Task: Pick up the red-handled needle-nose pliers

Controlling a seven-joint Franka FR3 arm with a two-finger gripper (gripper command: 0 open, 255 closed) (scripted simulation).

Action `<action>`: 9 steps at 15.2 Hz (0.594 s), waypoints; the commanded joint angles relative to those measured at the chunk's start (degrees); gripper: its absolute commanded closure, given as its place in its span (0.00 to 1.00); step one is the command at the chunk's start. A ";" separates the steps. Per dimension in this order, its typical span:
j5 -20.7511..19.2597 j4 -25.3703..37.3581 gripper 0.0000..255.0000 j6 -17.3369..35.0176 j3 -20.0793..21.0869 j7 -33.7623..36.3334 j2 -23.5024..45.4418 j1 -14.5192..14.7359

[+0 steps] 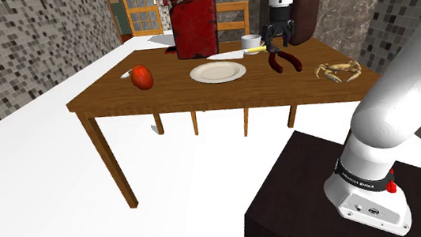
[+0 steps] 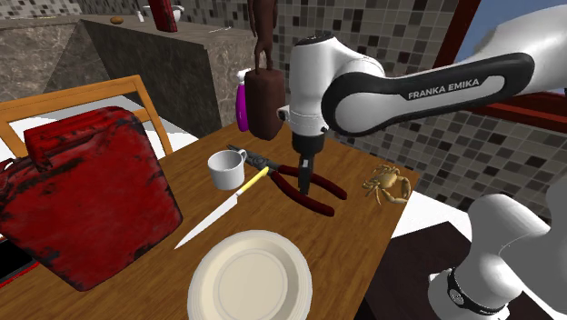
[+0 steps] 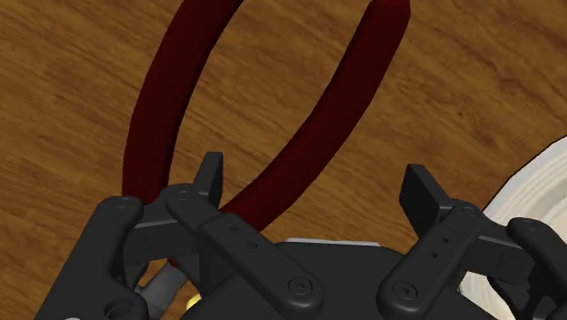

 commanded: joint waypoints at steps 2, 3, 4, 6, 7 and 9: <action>2.41 4.90 0.00 0.37 -2.90 -1.66 5.36 -1.56; 3.32 6.42 0.00 0.44 -3.78 -2.18 7.06 -2.12; 4.30 7.97 0.00 0.46 -4.63 -2.73 8.79 -2.73; 6.43 11.19 0.00 0.35 -6.21 -3.85 12.32 -4.10; 7.58 12.86 0.00 0.22 -6.95 -4.42 14.12 -4.85; 8.61 13.57 0.00 0.82 -7.46 -4.93 15.69 -5.57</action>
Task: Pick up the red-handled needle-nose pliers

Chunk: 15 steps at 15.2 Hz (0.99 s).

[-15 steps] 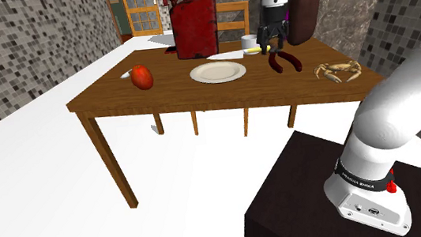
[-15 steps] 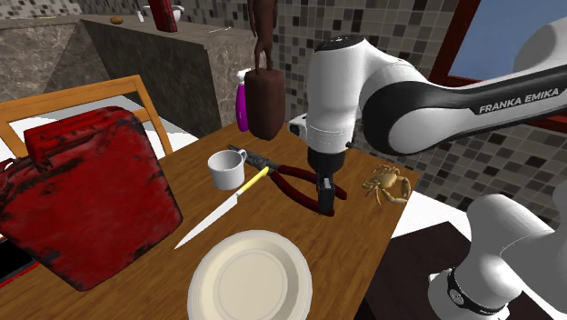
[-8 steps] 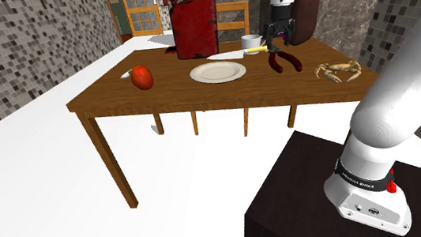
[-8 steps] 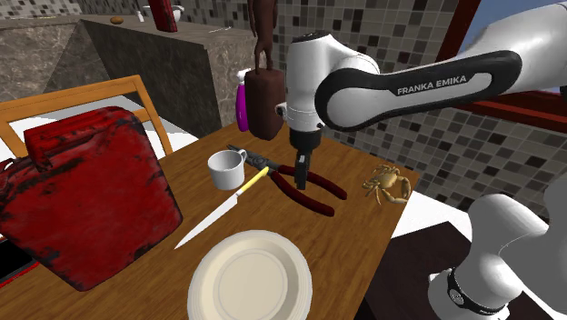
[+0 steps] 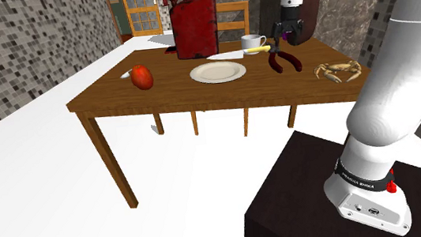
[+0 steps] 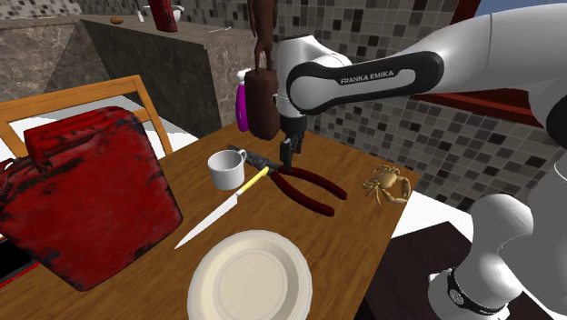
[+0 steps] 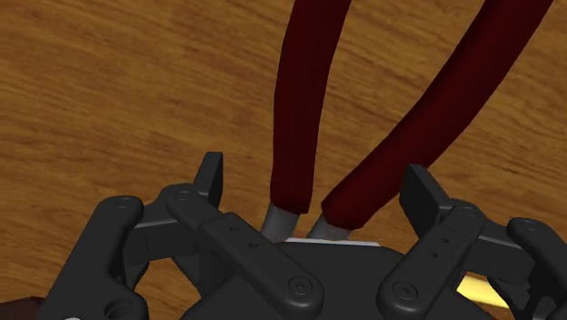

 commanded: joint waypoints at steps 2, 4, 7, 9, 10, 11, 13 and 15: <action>0.83 -0.82 0.00 1.93 -0.28 -0.47 1.29 -0.40; 1.01 -2.06 0.00 3.41 -0.27 -0.63 1.58 -0.42; 1.30 -3.58 0.00 5.30 -0.25 -0.86 2.02 -0.46; 1.36 -3.53 1.00 5.34 -0.21 -0.80 2.13 -0.42; 1.38 -3.41 1.00 5.26 -0.21 -0.81 2.17 -0.43; 1.42 -3.26 1.00 5.19 -0.20 -0.80 2.26 -0.42; 1.36 -3.30 1.00 5.14 -0.17 -0.71 2.14 -0.38; 1.37 -2.90 1.00 4.76 -0.22 -0.80 2.18 -0.44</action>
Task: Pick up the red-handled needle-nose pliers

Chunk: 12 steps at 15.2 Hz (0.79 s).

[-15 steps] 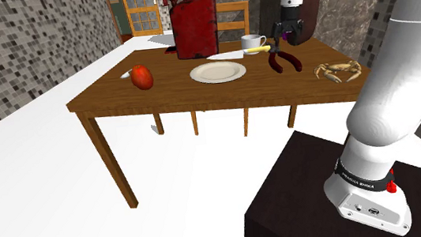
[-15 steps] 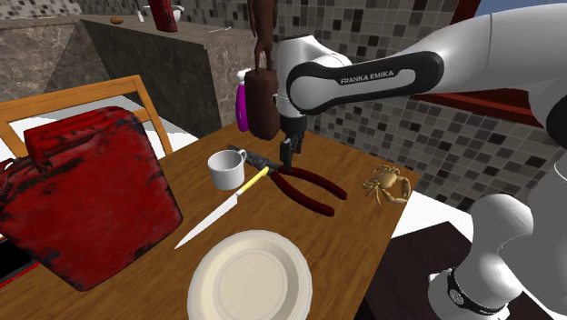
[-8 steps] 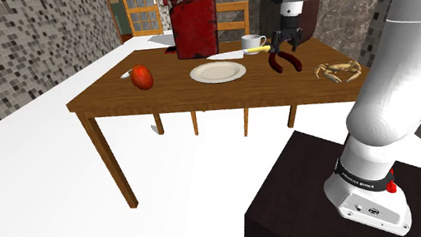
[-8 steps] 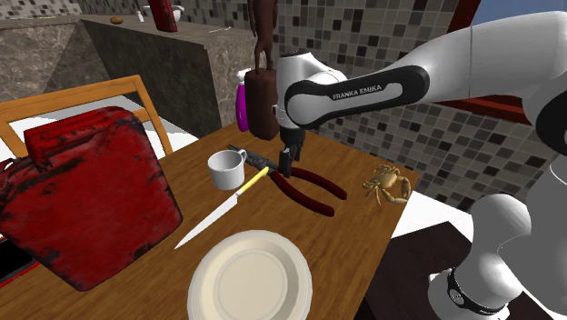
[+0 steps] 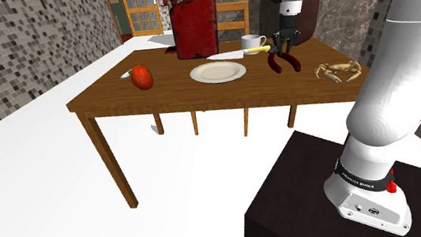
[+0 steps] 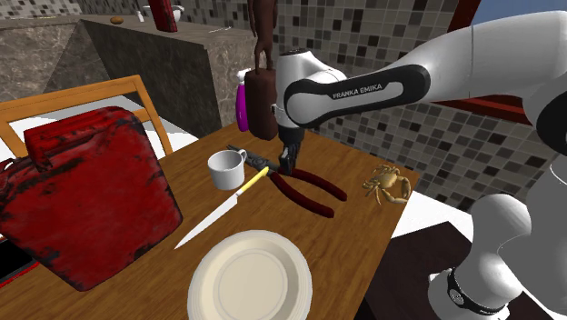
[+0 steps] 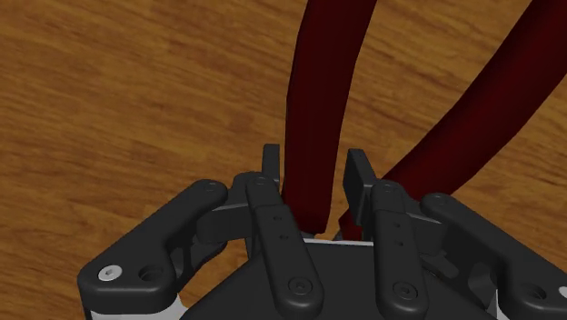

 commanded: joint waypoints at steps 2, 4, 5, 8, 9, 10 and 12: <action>-0.11 -0.27 1.00 -0.03 -0.17 -0.06 0.35 -0.16; -0.28 -0.10 1.00 -0.43 -0.19 -0.03 0.08 -0.20; -0.40 0.48 1.00 -1.16 -0.19 0.07 -0.11 -0.19; -0.68 2.33 1.00 -3.38 -0.21 0.30 -0.54 -0.15; -0.76 2.98 1.00 -4.13 -0.21 0.37 -0.66 -0.15; -0.83 3.63 1.00 -4.87 -0.22 0.43 -0.76 -0.14; -0.94 4.99 1.00 -6.37 -0.23 0.54 -0.93 -0.14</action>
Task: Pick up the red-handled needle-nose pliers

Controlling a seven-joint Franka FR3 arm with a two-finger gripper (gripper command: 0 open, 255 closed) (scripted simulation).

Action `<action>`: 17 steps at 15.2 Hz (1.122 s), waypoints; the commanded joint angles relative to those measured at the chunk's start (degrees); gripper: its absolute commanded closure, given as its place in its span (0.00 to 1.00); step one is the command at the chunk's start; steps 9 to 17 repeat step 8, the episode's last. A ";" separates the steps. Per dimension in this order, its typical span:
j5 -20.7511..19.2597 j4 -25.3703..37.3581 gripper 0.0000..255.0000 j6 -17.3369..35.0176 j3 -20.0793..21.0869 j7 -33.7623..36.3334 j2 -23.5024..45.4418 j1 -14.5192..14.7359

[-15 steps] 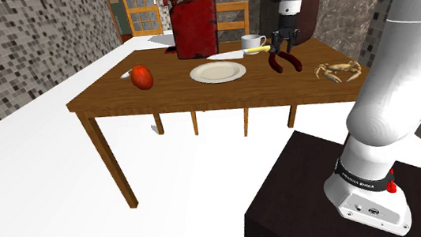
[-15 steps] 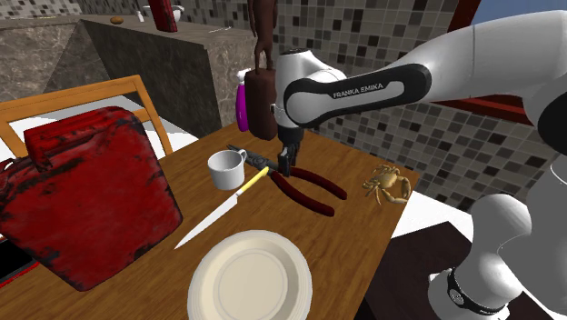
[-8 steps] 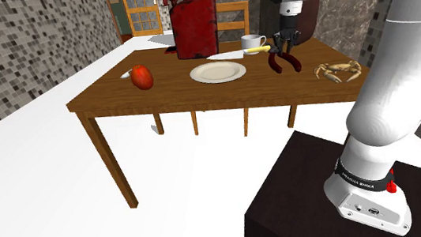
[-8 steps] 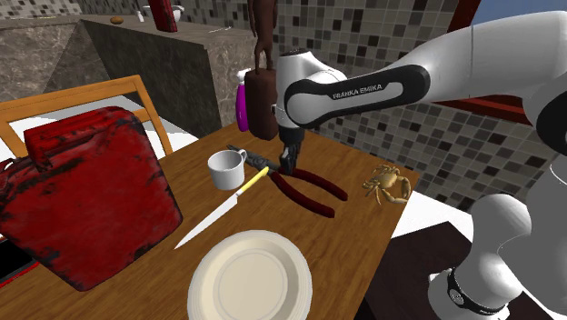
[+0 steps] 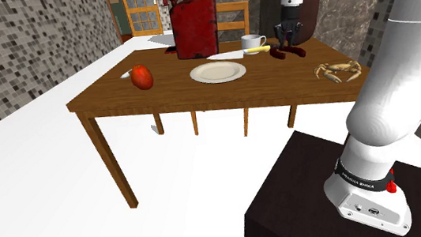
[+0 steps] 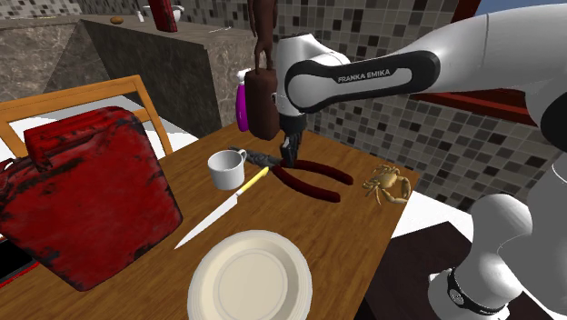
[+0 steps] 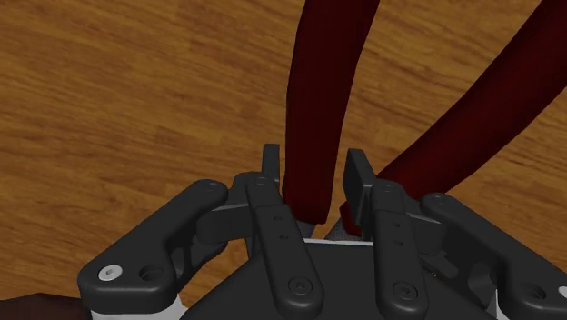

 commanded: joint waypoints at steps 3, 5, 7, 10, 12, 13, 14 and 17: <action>-0.15 3.02 1.00 -3.18 -0.09 0.05 -0.19 -0.08; -0.18 4.54 1.00 -4.72 -0.11 0.11 -0.22 -0.10; -0.19 5.43 1.00 -5.60 -0.12 0.13 -0.21 -0.12; -0.18 5.43 1.00 -5.61 -0.12 0.13 -0.21 -0.12; -0.18 5.43 1.00 -5.61 -0.12 0.13 -0.21 -0.12; -0.18 5.43 1.00 -5.61 -0.12 0.13 -0.21 -0.12; -0.18 5.43 1.00 -5.61 -0.12 0.13 -0.21 -0.12; -0.18 5.43 1.00 -5.61 -0.12 0.13 -0.21 -0.12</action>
